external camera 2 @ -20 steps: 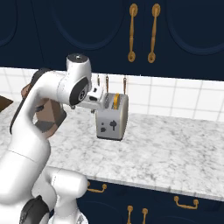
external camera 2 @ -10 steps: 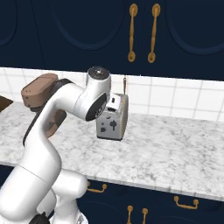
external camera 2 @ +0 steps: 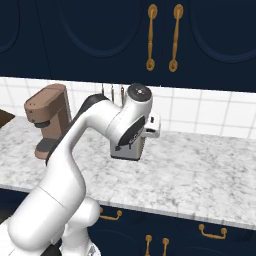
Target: Start the toaster. Once the lever pops up, take the bread to the plate on the dining counter.
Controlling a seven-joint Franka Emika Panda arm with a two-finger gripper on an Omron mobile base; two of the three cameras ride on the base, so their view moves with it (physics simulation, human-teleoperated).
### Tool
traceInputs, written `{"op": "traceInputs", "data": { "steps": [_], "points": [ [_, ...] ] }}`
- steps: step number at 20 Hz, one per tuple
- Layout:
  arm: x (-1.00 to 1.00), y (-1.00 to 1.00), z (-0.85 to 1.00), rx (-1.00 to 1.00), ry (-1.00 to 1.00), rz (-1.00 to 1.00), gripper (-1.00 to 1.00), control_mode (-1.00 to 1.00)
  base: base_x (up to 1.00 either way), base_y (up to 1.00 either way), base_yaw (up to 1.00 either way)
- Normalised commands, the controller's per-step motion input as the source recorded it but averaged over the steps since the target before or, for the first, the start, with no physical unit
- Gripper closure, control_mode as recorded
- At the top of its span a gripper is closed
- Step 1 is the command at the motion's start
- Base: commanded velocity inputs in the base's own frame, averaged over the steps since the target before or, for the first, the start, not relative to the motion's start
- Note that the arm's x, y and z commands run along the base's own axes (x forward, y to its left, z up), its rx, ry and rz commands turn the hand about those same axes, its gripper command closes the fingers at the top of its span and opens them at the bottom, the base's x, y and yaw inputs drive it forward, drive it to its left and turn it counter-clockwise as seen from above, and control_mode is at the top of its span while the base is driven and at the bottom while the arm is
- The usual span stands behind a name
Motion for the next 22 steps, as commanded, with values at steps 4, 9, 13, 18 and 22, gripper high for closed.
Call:
{"op": "traceInputs", "data": {
  "steps": [4, 9, 13, 18, 22],
  "points": [
    [0.02, -0.19, 0.00, 0.00, 0.00, 0.00, -1.00, -1.00, 0.00, 0.00, 0.00],
    [0.12, -0.04, 0.00, 0.00, 0.00, 0.00, -1.00, -1.00, 0.00, 0.00, 0.00],
    [0.17, 0.00, 0.00, 0.00, 0.00, 0.00, -1.00, -1.00, 0.00, 0.00, 0.00],
    [0.07, 0.00, 0.00, 0.00, 0.00, 0.00, -1.00, -1.00, 0.00, 0.00, 0.00],
    [0.01, 0.07, -0.04, 0.00, 0.00, 0.00, -1.00, -1.00, 0.00, 0.00, 0.00]
  ]
}}
